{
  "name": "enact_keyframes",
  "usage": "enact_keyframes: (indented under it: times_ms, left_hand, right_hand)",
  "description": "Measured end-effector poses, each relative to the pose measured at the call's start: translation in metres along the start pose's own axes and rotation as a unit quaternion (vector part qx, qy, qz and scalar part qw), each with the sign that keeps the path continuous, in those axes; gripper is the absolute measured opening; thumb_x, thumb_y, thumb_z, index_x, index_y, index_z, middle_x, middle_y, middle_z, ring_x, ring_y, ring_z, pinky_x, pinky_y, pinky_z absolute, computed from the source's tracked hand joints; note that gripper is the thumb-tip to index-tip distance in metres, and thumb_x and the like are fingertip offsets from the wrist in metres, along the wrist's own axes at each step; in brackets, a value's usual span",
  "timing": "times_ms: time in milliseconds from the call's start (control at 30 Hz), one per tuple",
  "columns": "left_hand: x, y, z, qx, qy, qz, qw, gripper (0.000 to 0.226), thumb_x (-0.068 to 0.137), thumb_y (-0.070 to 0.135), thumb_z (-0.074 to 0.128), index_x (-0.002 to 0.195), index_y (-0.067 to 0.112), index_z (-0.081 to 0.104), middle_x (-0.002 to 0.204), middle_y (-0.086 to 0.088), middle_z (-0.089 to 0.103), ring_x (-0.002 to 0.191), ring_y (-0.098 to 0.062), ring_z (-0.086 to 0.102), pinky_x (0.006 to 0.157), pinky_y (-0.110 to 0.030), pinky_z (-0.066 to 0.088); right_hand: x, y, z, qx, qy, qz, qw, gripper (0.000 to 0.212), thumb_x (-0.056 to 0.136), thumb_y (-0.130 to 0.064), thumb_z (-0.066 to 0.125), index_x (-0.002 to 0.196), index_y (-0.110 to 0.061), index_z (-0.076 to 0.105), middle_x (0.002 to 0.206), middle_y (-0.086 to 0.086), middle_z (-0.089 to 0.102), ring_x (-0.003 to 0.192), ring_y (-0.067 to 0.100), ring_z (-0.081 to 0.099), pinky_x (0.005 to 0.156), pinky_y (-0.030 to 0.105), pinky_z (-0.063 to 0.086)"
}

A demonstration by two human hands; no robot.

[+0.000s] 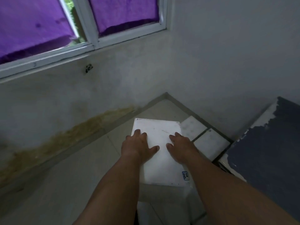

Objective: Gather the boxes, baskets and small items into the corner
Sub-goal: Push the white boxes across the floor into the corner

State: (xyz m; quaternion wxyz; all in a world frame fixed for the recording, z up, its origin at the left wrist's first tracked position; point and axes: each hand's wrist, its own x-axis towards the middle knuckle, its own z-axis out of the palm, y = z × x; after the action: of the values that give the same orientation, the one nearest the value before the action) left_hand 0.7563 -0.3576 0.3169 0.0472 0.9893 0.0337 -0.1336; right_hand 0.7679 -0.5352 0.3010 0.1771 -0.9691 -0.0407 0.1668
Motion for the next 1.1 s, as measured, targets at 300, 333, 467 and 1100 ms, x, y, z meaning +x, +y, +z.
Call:
enact_keyframes:
  times_ms: [300, 333, 467, 1100]
  left_hand:
    - [0.172, -0.011, -0.01, 0.057, -0.088, 0.133, 0.986, 0.09, 0.075, 0.083, 0.042, 0.144, 0.026, 0.037, 0.152, 0.002, 0.029, 0.126, -0.033, 0.043, 0.1, -0.044, 0.042]
    - [0.186, -0.006, -0.007, 0.062, -0.097, 0.145, 0.983, 0.089, 0.076, 0.083, 0.042, 0.144, 0.026, 0.037, 0.152, 0.003, 0.028, 0.126, -0.033, 0.043, 0.099, -0.044, 0.041]
    - [0.242, 0.015, 0.018, 0.07, -0.127, 0.184, 0.972, 0.088, 0.077, 0.081, 0.045, 0.147, 0.028, 0.033, 0.155, 0.005, 0.021, 0.126, -0.032, 0.041, 0.1, -0.041, 0.041]
    - [0.477, 0.052, 0.314, 0.055, -0.268, 0.246, 0.93, 0.09, 0.076, 0.085, 0.036, 0.152, 0.037, 0.024, 0.162, 0.01, 0.002, 0.139, -0.025, 0.027, 0.108, -0.039, 0.039]
  right_hand:
    - [0.11, -0.007, 0.016, 0.082, -0.014, 0.147, 0.986, 0.052, 0.099, -0.043, 0.037, 0.144, -0.018, 0.039, 0.15, 0.005, 0.033, 0.132, 0.028, 0.04, 0.103, 0.039, 0.04]
    - [0.119, -0.003, 0.019, 0.093, -0.016, 0.163, 0.982, 0.052, 0.099, -0.043, 0.037, 0.145, -0.018, 0.039, 0.151, 0.005, 0.032, 0.132, 0.028, 0.04, 0.103, 0.038, 0.04]
    - [0.158, 0.024, 0.031, 0.127, -0.026, 0.212, 0.968, 0.055, 0.1, -0.043, 0.039, 0.148, -0.019, 0.035, 0.158, 0.004, 0.024, 0.138, 0.027, 0.034, 0.109, 0.037, 0.035]
    - [0.367, 0.178, 0.268, 0.244, -0.087, 0.381, 0.888, 0.059, 0.101, -0.044, 0.036, 0.156, -0.028, 0.02, 0.164, -0.01, -0.008, 0.146, 0.012, 0.025, 0.116, 0.026, 0.024]
